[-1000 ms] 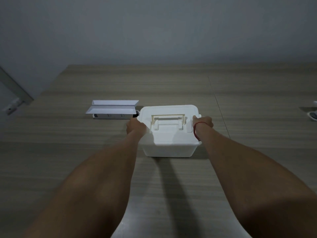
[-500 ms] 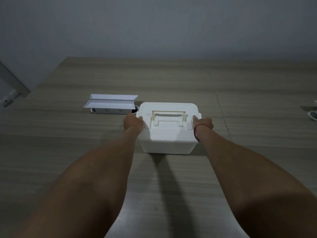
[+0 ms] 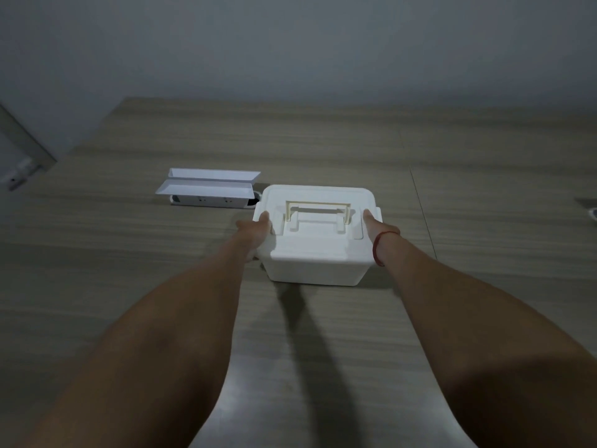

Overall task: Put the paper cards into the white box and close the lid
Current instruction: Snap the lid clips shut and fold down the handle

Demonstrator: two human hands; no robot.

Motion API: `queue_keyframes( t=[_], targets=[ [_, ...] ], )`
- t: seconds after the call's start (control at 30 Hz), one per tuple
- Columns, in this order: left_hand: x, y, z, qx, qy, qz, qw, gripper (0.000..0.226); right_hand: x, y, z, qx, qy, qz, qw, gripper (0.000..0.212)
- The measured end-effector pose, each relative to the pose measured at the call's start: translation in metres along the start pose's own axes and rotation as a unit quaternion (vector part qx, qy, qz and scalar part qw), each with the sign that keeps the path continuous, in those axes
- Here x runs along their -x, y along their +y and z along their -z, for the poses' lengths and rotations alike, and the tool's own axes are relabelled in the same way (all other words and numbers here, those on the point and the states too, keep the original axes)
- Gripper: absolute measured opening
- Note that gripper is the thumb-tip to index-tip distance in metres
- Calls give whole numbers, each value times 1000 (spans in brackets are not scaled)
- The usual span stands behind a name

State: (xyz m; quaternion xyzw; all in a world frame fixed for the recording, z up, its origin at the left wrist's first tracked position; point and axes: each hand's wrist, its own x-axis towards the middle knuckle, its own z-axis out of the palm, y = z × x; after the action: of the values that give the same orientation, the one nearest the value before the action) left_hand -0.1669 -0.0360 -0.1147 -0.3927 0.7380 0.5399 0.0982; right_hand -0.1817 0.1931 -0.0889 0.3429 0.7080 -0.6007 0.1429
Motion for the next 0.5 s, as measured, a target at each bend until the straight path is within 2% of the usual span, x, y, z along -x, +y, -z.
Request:
queue_keyframes(
  t=[0.07, 0.13, 0.27, 0.37, 0.5],
  targets=[
    [3, 2, -2, -48, 44, -16, 998, 80, -3, 2, 2, -3, -9, -5, 1000, 73],
    [6, 5, -3, -110, 98, -58, 987, 68, -3, 3, 3, -12, -16, -14, 1000, 73],
    [8, 0, -3, -126, 168, -101, 972, 66, -6, 2, 3, -26, 21, -2, 999, 76],
    [7, -3, 2, -125, 174, -100, 972, 66, -8, 2, 1, 30, 63, 30, 997, 77],
    [3, -2, -2, -83, 122, -93, 985, 65, -14, 7, 1, 72, 86, 67, 991, 78]
  ],
)
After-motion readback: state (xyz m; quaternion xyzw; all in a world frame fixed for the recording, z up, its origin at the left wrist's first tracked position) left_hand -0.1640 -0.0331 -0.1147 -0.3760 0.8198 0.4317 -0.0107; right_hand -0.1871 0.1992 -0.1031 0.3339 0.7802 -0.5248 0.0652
